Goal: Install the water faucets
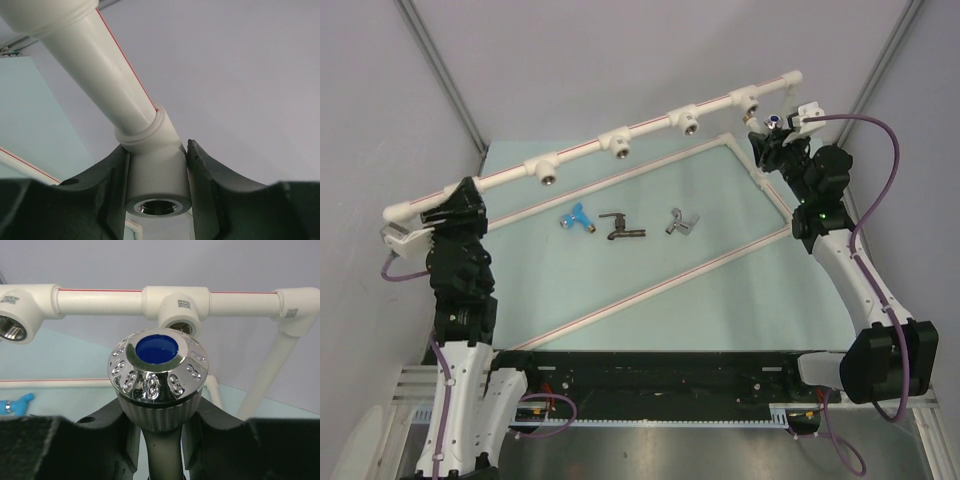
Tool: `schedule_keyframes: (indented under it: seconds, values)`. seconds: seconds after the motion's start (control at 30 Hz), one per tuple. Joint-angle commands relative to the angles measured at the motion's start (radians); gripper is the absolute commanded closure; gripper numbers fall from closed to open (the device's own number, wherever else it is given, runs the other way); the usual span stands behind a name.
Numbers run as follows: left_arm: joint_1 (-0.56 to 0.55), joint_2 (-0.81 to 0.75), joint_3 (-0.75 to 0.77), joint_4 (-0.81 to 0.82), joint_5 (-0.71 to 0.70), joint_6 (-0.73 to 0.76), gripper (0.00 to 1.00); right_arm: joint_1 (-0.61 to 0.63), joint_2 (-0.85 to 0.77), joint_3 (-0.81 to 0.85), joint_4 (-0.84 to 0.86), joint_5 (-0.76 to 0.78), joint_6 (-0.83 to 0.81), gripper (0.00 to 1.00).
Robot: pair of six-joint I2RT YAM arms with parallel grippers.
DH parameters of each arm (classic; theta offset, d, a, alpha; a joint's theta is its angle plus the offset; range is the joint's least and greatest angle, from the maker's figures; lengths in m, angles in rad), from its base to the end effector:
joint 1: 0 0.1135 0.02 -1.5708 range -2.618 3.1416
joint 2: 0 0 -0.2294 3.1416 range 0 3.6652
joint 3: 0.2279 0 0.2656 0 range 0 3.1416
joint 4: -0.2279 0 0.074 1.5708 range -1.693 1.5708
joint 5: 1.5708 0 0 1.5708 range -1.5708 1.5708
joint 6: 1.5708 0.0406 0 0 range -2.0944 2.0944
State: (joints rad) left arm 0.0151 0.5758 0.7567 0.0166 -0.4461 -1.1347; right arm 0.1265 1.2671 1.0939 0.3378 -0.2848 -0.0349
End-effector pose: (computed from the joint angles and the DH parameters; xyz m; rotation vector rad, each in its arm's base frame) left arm 0.1795 0.0202 0.3657 -1.0631 0.9436 -0.6242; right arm 0.3240 0.0527 0.3654 -0.3485 1.3750 0.2759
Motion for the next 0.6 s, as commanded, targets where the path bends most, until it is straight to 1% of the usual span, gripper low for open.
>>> schedule_keyframes:
  seconds: [0.0, 0.17, 0.33, 0.57]
  values:
    - [-0.006, -0.004, -0.020, -0.030, -0.063, 0.170, 0.89, 0.002, 0.012, 0.008, 0.109, 0.061, -0.054, 1.00]
    - [-0.006, 0.025, -0.025, -0.024, -0.083, 0.213, 0.89, 0.007, 0.028, 0.008, 0.116, 0.084, -0.077, 1.00]
    - [-0.007, 0.059, -0.026, -0.020, -0.065, 0.242, 0.89, 0.013, 0.038, 0.008, 0.127, 0.079, -0.091, 1.00]
    - [-0.007, 0.067, -0.028, -0.021, -0.040, 0.271, 0.89, 0.019, 0.048, 0.008, 0.158, 0.088, -0.106, 1.00]
